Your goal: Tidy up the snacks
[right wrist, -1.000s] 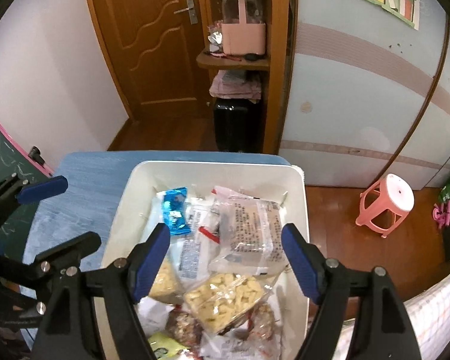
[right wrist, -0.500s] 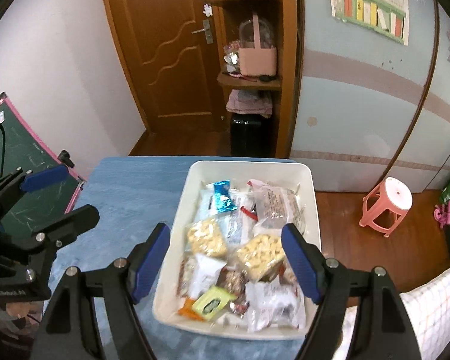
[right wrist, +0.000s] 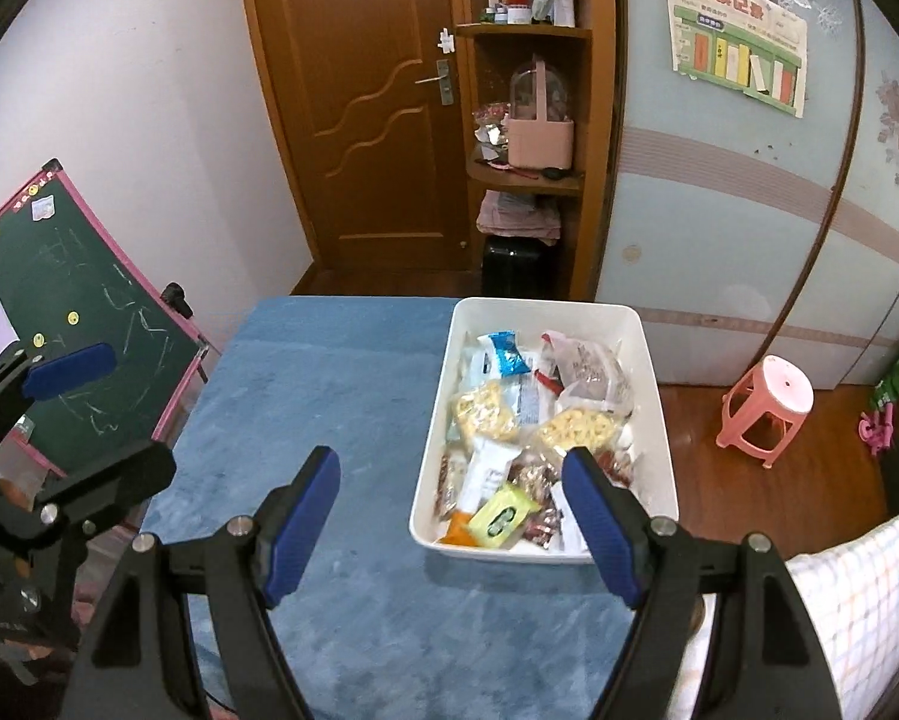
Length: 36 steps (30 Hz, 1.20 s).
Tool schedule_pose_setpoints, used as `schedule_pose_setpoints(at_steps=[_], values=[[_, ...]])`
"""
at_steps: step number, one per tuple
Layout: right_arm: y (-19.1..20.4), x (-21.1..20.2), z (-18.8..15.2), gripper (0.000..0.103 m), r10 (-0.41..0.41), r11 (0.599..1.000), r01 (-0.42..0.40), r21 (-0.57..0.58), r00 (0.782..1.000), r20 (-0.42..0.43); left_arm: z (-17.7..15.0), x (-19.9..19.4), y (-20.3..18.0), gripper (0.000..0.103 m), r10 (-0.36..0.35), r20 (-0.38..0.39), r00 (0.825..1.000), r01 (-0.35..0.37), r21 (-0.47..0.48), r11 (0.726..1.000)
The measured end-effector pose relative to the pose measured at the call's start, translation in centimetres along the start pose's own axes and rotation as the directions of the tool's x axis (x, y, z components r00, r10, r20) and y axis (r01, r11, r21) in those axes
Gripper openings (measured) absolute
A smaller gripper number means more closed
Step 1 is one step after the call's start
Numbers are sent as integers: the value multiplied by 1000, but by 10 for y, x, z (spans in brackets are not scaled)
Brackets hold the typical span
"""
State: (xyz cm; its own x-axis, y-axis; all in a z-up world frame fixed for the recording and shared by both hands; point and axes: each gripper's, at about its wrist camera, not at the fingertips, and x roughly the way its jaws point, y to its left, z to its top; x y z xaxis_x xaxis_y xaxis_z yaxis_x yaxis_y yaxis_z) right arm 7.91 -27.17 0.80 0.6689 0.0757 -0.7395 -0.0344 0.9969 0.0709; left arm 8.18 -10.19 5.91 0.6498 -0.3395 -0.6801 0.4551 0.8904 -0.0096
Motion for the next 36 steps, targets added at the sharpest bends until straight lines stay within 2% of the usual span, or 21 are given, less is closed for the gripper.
schedule_pose_setpoints(at_steps=[6, 12, 15, 17, 20, 24, 30, 36], values=[[15, -13, -23, 77, -14, 999, 14, 33, 1000, 1, -24, -22, 16, 93, 53, -16, 998, -54, -49, 997], [37, -22, -44, 77, -23, 999, 22, 29, 1000, 2, -51, -50, 29, 94, 112, 17, 994, -109, -120, 987], [46, -29, -57, 77, -27, 999, 26, 29, 999, 22, -66, -58, 31, 103, 139, 29, 990, -133, -151, 980], [50, -33, -63, 77, -25, 999, 23, 43, 999, 38, -76, -62, 33, 103, 146, 41, 988, -137, -176, 975], [55, -36, -76, 77, -9, 997, 5, 76, 999, 52, -95, -64, 40, 103, 149, 27, 988, -138, -235, 962], [63, -36, -94, 77, -19, 995, 13, 103, 998, 58, -117, -63, 45, 103, 205, 4, 979, -195, -287, 938], [73, -43, -117, 77, -40, 990, 28, 137, 995, 87, -140, -60, 38, 103, 256, -5, 967, -247, -272, 930], [80, -43, -127, 78, -81, 991, 69, 118, 992, 100, -158, -56, 29, 103, 251, -33, 968, -250, -261, 932]])
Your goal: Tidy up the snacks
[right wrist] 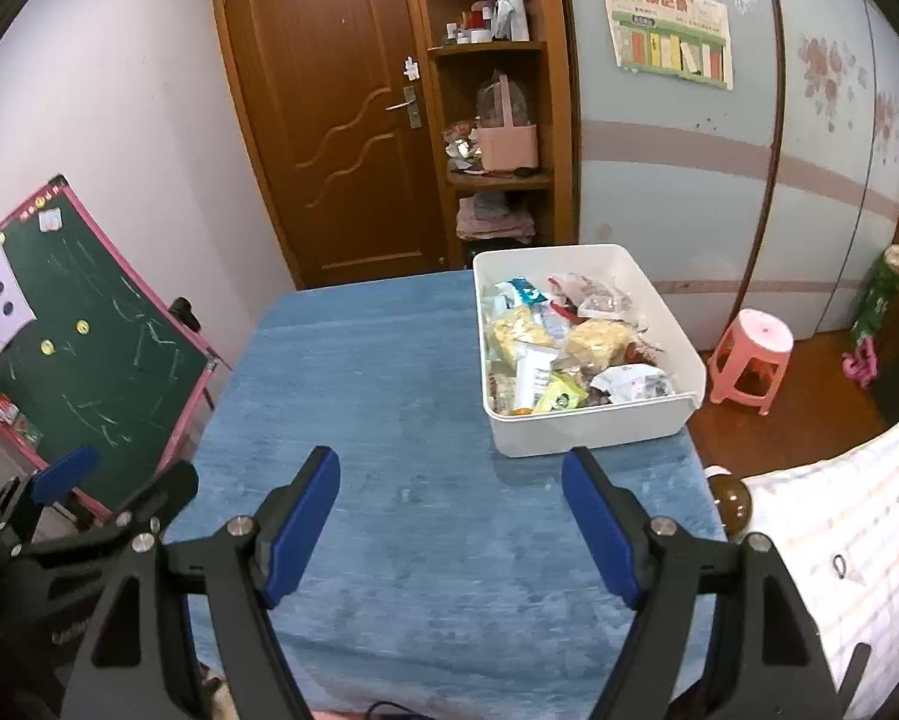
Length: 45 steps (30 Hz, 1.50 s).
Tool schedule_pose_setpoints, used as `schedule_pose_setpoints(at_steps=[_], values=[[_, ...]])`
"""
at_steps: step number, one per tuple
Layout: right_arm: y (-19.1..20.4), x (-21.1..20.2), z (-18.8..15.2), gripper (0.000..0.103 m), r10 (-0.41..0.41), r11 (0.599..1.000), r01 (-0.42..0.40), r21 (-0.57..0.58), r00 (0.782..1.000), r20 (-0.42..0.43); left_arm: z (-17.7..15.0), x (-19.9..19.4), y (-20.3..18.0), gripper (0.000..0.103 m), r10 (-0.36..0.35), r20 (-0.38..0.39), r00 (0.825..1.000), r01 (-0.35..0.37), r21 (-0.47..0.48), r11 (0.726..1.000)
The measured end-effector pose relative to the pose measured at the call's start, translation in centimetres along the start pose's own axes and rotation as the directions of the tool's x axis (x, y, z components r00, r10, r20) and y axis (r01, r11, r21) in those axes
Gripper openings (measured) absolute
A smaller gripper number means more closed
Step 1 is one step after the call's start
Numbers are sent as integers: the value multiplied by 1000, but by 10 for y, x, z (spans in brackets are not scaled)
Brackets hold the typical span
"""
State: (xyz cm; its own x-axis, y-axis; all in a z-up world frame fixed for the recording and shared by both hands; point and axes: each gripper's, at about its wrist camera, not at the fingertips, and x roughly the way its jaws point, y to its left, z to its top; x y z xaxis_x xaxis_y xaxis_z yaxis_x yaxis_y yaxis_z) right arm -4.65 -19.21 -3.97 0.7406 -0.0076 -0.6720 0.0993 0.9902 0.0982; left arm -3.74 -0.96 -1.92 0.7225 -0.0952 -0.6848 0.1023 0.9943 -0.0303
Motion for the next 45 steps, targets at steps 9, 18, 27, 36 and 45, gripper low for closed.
schedule_pose_setpoints(at_steps=[9, 18, 27, 36, 45], values=[[2, -9, -11, 78, -35, 999, 34, 19, 999, 37, -13, -3, 4, 103, 76, 20, 997, -76, 6, 997], [6, -7, -21, 78, -81, 997, 80, 12, 996, 46, -15, -2, 8, 103, 86, 17, 996, -86, -12, 996], [10, 1, -29, 78, -91, 996, 91, -1, 996, 19, -18, 10, 5, 103, 64, -32, 997, -64, 4, 998], [7, 7, -27, 78, -105, 994, 105, 5, 994, 5, -18, 16, 2, 103, 55, -47, 997, -54, 6, 999], [8, 13, -22, 78, -114, 993, 114, -12, 993, -2, -13, 27, 2, 103, 54, -60, 997, -55, -7, 998]])
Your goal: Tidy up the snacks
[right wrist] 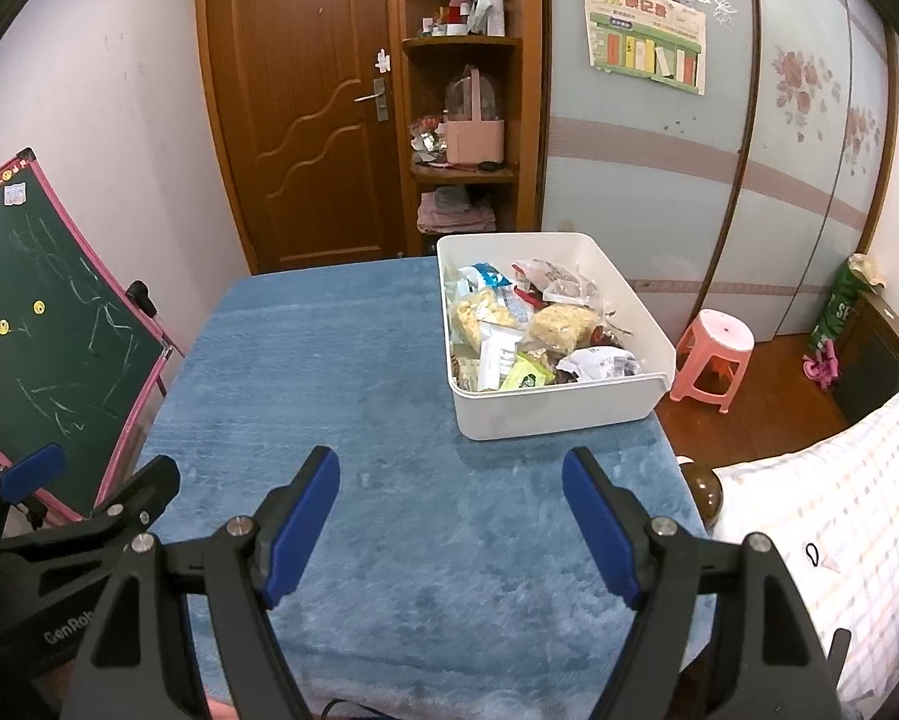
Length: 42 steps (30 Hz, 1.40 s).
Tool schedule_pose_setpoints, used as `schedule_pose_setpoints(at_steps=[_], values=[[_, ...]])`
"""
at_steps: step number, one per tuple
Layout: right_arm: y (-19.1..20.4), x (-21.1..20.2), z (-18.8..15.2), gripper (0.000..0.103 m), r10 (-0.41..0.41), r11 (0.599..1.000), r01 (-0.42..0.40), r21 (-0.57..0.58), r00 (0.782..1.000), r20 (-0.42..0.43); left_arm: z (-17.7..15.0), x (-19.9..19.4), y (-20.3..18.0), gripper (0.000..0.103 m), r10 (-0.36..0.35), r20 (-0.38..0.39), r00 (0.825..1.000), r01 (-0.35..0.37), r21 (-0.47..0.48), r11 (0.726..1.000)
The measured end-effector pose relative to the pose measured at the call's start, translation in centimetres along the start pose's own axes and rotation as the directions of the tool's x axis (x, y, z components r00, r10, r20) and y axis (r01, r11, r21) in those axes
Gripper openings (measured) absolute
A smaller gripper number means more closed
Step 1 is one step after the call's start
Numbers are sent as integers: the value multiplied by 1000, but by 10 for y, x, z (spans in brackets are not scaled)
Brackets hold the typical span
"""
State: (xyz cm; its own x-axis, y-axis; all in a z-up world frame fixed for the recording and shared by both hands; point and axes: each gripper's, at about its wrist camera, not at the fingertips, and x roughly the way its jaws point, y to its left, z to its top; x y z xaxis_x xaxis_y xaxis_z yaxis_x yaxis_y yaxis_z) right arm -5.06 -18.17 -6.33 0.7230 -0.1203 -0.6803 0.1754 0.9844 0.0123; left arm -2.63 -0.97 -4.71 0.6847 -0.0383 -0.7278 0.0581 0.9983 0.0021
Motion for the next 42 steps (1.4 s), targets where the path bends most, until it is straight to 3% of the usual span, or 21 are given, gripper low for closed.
schedule_pose_setpoints(at_steps=[42], values=[[0, 19, -1, 78, -10, 1000, 10, -4, 999, -41, 1, 30, 1, 103, 12, -71, 997, -11, 15, 1000]])
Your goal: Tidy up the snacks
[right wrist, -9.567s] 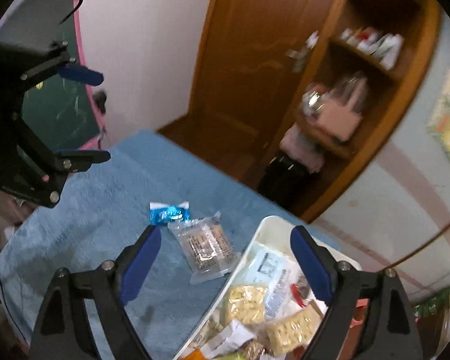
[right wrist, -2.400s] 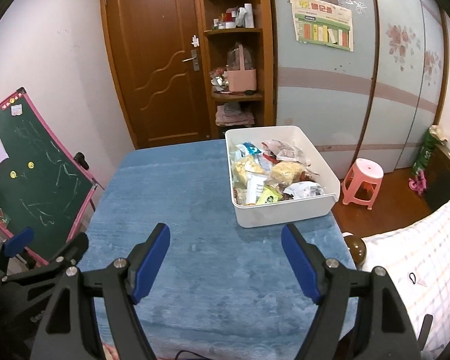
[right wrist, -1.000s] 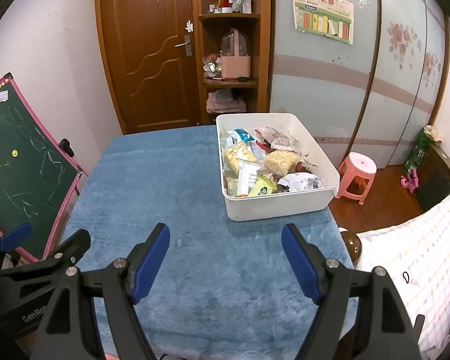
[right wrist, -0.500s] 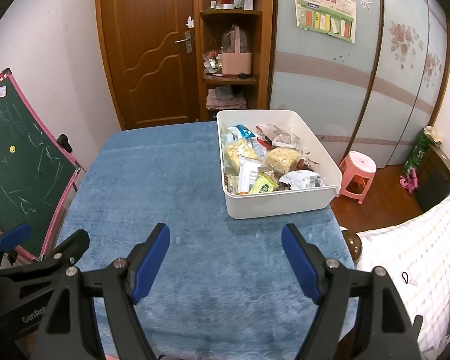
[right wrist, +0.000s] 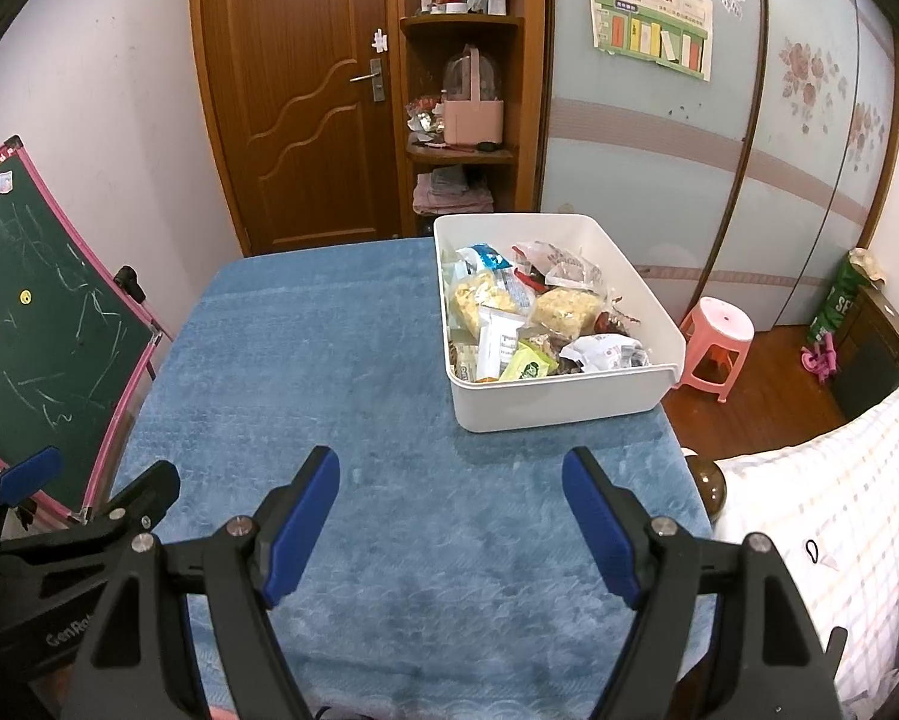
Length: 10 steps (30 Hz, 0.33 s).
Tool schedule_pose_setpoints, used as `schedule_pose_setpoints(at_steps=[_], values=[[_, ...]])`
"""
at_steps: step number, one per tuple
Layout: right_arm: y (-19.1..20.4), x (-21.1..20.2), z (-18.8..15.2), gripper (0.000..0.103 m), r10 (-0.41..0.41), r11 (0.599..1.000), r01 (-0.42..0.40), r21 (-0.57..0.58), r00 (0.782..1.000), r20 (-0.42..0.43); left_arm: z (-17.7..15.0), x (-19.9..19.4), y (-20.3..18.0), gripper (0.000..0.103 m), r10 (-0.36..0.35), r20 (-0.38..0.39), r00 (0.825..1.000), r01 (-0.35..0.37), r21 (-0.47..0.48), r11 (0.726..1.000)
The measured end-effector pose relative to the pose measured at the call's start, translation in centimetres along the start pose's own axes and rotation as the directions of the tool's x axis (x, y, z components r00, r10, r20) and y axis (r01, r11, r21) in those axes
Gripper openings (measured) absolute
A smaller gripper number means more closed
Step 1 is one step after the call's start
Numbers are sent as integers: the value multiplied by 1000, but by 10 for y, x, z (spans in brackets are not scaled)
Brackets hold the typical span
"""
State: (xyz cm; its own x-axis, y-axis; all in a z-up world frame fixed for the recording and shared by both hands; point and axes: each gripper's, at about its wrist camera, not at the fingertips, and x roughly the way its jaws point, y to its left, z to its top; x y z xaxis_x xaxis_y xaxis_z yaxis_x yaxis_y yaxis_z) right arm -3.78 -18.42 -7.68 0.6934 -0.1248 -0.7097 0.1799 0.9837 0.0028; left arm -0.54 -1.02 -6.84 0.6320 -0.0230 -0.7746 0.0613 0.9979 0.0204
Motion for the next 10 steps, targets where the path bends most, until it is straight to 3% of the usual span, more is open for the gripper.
schedule_pose_setpoints(at_steps=[10], values=[[0, 1, -1, 78, 4, 1000, -4, 2, 1000, -8, -1, 2, -1, 103, 6, -9, 1000, -6, 7, 1000]])
